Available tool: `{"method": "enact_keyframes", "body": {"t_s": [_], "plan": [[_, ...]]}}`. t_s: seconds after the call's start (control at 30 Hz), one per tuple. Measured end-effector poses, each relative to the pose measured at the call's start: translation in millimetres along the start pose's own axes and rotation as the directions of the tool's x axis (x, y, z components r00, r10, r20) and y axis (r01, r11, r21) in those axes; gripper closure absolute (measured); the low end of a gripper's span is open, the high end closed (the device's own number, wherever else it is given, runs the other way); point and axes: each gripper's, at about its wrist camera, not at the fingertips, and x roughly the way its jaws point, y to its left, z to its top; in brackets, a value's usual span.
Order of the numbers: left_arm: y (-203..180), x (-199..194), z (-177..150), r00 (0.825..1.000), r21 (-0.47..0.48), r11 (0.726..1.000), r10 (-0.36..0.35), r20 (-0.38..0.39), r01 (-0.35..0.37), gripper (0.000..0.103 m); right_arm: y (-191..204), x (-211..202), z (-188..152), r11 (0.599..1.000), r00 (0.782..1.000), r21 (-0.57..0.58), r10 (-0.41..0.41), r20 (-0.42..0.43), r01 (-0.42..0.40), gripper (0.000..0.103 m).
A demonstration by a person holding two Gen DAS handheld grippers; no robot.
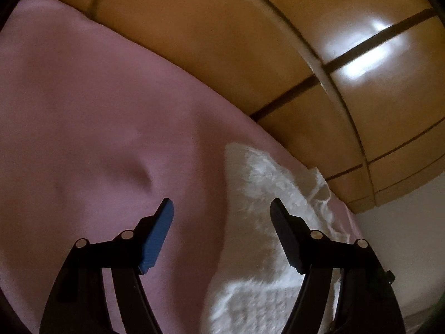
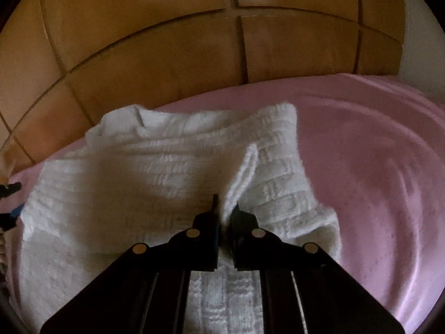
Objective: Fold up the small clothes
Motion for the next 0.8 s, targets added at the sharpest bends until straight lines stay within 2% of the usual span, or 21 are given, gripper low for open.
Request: {"method": "enact_keyframes", "body": {"t_s": [0.03,0.13,0.17,0.2,0.23,0.27,0.33,0.4,0.5,0.53,0.57,0.6,0.67,0.7,0.77,0.8], "plan": [[-5,14,2,0.999,0.004,1.0,-0.026,-0.047,0.026,0.031,0,1,1,1.0,1.0,0.001,0.001,-0.001,-0.001,0.097],[-16,37,3,0.996,0.007,1.0,-0.02,-0.088,0.02,0.031,-2,-7,4,1.0,1.0,-0.023,-0.002,0.002,0.002,0.097],[-23,42,3,0.996,0.044,0.999,-0.02,-0.085,0.024,0.061,-2,-13,5,1.0,1.0,-0.03,-0.002,0.007,0.002,0.097],[-28,45,3,0.996,0.073,0.997,-0.01,-0.092,0.017,0.079,-2,-16,7,0.999,1.0,-0.034,0.001,0.012,-0.001,0.097],[-33,45,2,0.997,0.099,0.995,0.041,-0.071,-0.034,0.089,0,-18,10,0.999,1.0,-0.039,0.009,0.021,-0.008,0.097],[-33,42,1,0.998,0.109,0.993,0.05,-0.05,-0.044,0.092,3,-20,12,0.999,0.999,-0.043,0.016,0.028,-0.014,0.097],[-33,33,-1,0.996,0.145,0.986,0.089,-0.002,-0.088,0.093,8,-24,17,0.998,0.999,-0.051,0.032,0.044,-0.029,0.097],[-27,28,-3,0.992,0.144,0.982,0.121,0.014,-0.122,0.093,15,-22,22,0.997,0.998,-0.069,0.042,0.053,-0.038,0.097],[-29,25,-12,0.979,0.185,0.961,0.202,0.04,-0.206,0.093,17,-1,24,0.996,1.0,-0.084,-0.022,0.012,0.023,0.097],[-33,24,-16,0.969,0.201,0.948,0.24,0.055,-0.246,0.09,17,9,22,0.996,0.999,-0.08,-0.041,-0.011,0.04,0.096],[-35,22,-19,0.962,0.205,0.94,0.263,0.072,-0.272,0.083,14,21,20,0.996,0.998,-0.069,-0.053,-0.037,0.05,0.095],[-36,14,-23,0.955,0.206,0.934,0.279,0.097,-0.293,0.08,11,24,20,0.997,0.998,-0.056,-0.047,-0.045,0.045,0.092],[-48,-2,-38,0.95,0.24,0.923,0.268,0.158,-0.3,0.079,6,17,22,0.998,0.999,-0.029,-0.047,-0.023,0.047,0.07],[-56,-9,-47,0.951,0.276,0.915,0.25,0.181,-0.293,0.079,4,13,22,0.998,0.999,-0.023,-0.053,-0.011,0.053,0.055],[-75,-16,-65,0.951,0.369,0.884,0.218,0.218,-0.287,0.079,1,1,20,0.998,0.998,-0.016,-0.067,0.015,0.067,0.052],[-80,-16,-72,0.955,0.404,0.871,0.207,0.213,-0.279,0.079,2,-6,19,0.998,0.997,-0.022,-0.065,0.028,0.066,0.052]]}}
